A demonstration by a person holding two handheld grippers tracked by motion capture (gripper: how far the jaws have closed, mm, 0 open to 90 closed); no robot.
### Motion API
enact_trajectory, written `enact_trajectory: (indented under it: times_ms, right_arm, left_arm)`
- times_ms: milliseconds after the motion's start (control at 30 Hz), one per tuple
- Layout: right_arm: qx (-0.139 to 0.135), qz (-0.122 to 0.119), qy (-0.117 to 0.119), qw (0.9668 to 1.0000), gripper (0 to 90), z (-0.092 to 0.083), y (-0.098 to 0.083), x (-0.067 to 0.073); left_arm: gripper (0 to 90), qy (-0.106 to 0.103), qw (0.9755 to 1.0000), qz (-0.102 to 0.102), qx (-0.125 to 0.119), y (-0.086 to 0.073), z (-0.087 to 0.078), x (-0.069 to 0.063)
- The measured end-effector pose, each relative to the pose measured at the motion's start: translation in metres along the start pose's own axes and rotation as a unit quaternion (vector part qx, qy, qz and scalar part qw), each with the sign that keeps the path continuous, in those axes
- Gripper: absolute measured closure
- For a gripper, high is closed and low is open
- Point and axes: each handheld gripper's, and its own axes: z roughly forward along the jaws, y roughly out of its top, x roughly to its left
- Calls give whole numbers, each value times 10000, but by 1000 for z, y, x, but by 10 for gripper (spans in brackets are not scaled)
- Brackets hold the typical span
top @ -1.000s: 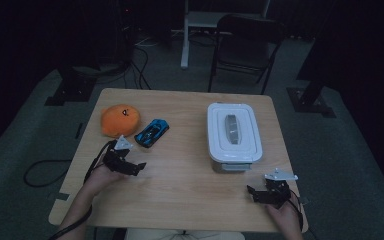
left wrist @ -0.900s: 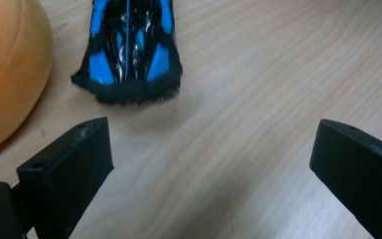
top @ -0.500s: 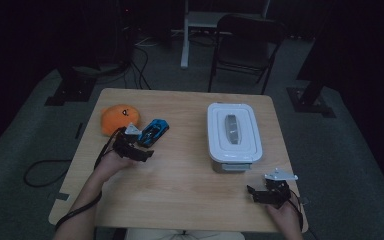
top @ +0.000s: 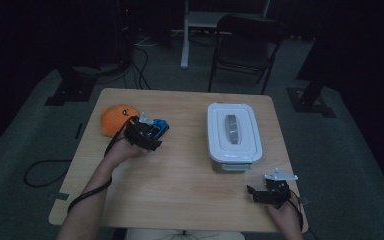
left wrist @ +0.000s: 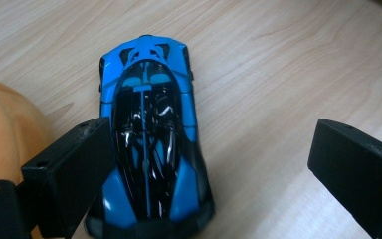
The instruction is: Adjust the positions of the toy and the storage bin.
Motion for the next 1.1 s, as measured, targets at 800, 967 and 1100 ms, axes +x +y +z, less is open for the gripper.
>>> enact_trajectory:
  times_ms: [800, 967, 1100]
  right_arm:
    - [-1, -2, -1, 10000, 132, 0, 0, 0]
    - [-2, -1, 0, 10000, 133, 0, 0, 0]
    - [-5, -1, -2, 10000, 134, 0, 0, 0]
  left_arm:
    - [242, 303, 9962, -401, 706, 7, 42, 24]
    - [242, 340, 9961, -309, 749, 8, 46, 23]
    - [242, 325, 9958, -263, 815, 8, 47, 23]
